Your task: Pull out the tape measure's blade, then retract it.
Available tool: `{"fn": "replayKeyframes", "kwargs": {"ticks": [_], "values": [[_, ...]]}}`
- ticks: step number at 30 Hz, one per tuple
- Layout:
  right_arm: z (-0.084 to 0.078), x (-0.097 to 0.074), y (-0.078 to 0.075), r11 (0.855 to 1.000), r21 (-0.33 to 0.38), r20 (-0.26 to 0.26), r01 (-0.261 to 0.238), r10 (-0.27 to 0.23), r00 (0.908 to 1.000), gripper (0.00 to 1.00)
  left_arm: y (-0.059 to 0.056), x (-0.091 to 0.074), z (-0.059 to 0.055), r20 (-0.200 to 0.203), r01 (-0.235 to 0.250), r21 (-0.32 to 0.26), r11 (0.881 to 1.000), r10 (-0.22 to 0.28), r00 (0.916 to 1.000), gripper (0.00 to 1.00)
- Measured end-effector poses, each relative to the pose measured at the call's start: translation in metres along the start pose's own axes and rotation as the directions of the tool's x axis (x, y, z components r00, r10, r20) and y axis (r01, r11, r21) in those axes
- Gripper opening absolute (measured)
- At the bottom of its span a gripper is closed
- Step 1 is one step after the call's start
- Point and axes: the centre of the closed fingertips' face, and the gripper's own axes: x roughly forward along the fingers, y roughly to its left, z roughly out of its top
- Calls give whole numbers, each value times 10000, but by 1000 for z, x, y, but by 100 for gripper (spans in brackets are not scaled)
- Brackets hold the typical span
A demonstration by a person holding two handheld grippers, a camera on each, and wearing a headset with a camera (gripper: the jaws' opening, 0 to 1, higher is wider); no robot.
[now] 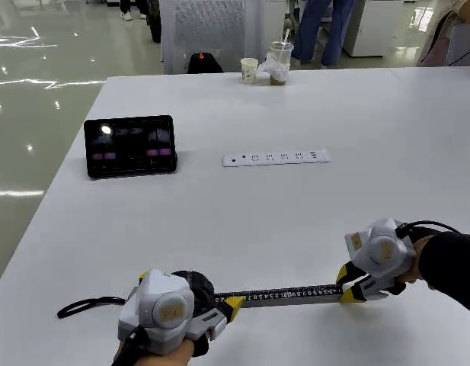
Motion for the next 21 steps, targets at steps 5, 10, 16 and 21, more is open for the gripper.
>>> {"fn": "replayKeyframes", "kwargs": {"ticks": [5,10,16,21], "values": [[1,-1,2,9995,251,-152,-216,219,9996,13,10,0,-5,-111,-310,-716,9969,303,9995,98],[1,1,2,9992,94,-497,-401,405,9979,12,19,0,-9,-250,-664,-1111,9916,640,9976,95],[1,2,1,9987,231,-810,-453,470,9956,11,22,3,-13,-504,-872,-1568,9838,802,9955,88],[0,1,1,9984,149,-998,-547,559,9934,12,26,8,-20,-803,-1143,-1723,9784,1017,9916,79]]}}
